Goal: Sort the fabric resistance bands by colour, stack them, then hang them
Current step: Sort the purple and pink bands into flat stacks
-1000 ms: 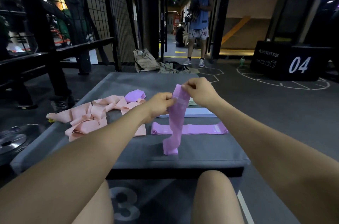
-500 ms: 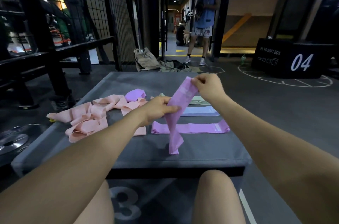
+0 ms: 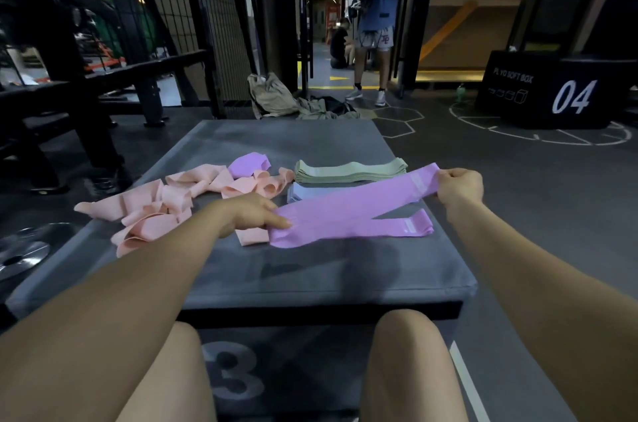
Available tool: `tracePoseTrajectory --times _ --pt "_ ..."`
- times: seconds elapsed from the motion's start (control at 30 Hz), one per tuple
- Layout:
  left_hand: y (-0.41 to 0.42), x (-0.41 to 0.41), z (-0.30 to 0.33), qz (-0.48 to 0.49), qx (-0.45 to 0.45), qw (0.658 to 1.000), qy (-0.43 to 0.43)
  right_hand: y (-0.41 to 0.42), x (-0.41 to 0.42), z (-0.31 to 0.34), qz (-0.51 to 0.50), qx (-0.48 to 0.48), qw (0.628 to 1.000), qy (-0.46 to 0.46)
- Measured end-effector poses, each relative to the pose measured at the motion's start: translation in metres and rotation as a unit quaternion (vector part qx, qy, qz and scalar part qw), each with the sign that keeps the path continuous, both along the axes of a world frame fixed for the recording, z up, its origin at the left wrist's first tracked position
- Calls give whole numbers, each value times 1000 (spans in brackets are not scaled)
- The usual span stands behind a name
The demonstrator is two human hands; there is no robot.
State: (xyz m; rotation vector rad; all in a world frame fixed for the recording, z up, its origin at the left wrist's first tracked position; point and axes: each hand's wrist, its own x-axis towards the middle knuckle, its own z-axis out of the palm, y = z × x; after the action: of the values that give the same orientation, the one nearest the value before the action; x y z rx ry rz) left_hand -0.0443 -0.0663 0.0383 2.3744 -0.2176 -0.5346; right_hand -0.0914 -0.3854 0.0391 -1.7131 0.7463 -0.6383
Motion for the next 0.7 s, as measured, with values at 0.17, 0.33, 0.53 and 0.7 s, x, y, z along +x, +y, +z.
tracePoseTrajectory --times 0.17,0.33,0.53,0.7 --pt "-4 10 -9 88 -173 975 113 -7 3 -18 -8 13 1000 14" --pt "-20 20 -19 162 -318 927 120 -16 14 -37 -11 36 999 35" --pt "-38 36 -34 264 -349 898 41 -18 16 -47 3 15 997 75" --pt "-52 42 -46 303 -343 889 17 -21 16 -58 3 -40 994 105"
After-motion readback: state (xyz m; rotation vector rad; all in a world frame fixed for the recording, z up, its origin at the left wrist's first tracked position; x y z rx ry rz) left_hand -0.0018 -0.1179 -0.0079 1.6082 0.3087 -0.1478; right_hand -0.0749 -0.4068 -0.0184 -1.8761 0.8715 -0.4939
